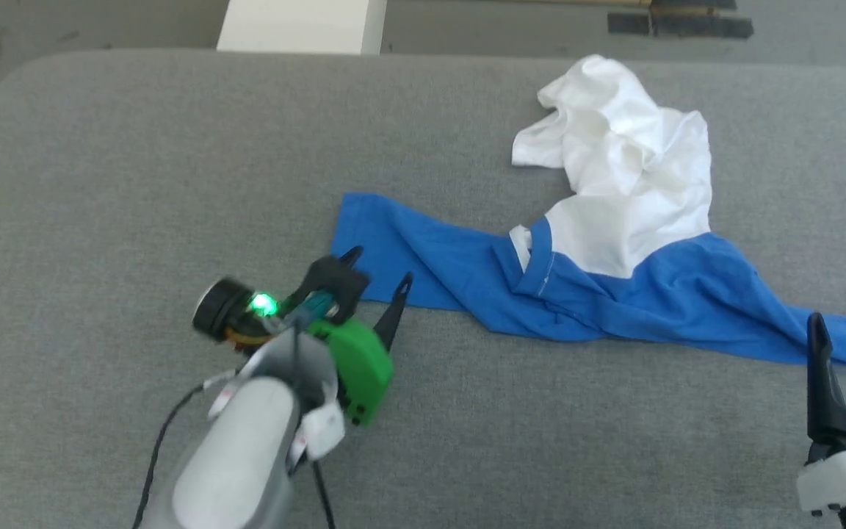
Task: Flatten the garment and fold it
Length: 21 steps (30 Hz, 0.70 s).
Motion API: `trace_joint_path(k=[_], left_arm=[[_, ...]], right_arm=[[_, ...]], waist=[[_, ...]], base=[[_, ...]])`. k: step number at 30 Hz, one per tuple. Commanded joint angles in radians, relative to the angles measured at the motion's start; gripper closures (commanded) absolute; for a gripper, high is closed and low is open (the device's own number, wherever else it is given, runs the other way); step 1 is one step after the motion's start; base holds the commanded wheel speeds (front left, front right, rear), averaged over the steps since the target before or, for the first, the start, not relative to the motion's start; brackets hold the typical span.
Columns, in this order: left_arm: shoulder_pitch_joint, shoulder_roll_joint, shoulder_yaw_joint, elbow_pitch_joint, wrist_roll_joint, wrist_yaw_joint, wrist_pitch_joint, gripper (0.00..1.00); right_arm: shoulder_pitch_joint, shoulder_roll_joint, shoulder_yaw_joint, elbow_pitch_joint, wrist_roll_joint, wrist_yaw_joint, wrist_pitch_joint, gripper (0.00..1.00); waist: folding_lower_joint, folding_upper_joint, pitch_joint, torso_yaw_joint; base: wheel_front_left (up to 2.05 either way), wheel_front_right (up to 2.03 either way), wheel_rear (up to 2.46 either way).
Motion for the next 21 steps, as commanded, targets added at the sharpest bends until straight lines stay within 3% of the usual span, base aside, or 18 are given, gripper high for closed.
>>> trace_joint_path(k=[1, 12, 13, 14, 21], left_arm=[[-0.046, 0.016, -0.025, 0.034, -0.011, -0.006, 0.019, 0.0], [-0.279, 0.112, -0.309, 0.324, -0.169, -0.007, 0.212, 0.0], [-0.292, 0.117, -0.327, 0.331, -0.181, -0.007, 0.209, 0.65], [-0.305, 0.119, -0.338, 0.336, -0.201, -0.007, 0.199, 1.0], [-0.294, 0.121, -0.311, 0.293, -0.313, -0.004, 0.08, 1.0]], right_arm=[[-0.019, 0.001, 0.007, -0.008, 0.01, -0.002, 0.002, 0.0], [-0.049, 0.001, 0.02, -0.036, 0.012, -0.002, 0.013, 0.0], [-0.05, 0.001, 0.019, -0.036, 0.012, -0.002, 0.013, 0.0], [-0.051, 0.001, 0.017, -0.035, 0.013, -0.002, 0.014, 0.0], [-0.045, 0.001, 0.012, -0.013, 0.026, -0.002, 0.014, 0.0]], waist=[[0.0, -0.0001, 0.049, -0.008], [0.0, -0.0001, 0.139, -0.046], [0.0, -0.0001, 0.14, -0.046], [0.0, -0.0001, 0.14, -0.044], [0.0, -0.0001, 0.07, -0.008]], base=[[0.0, 0.0, 0.0], [0.0, 0.0, 0.0], [0.0, 0.0, 0.0], [0.0, 0.0, 0.0], [0.0, 0.0, 0.0]])
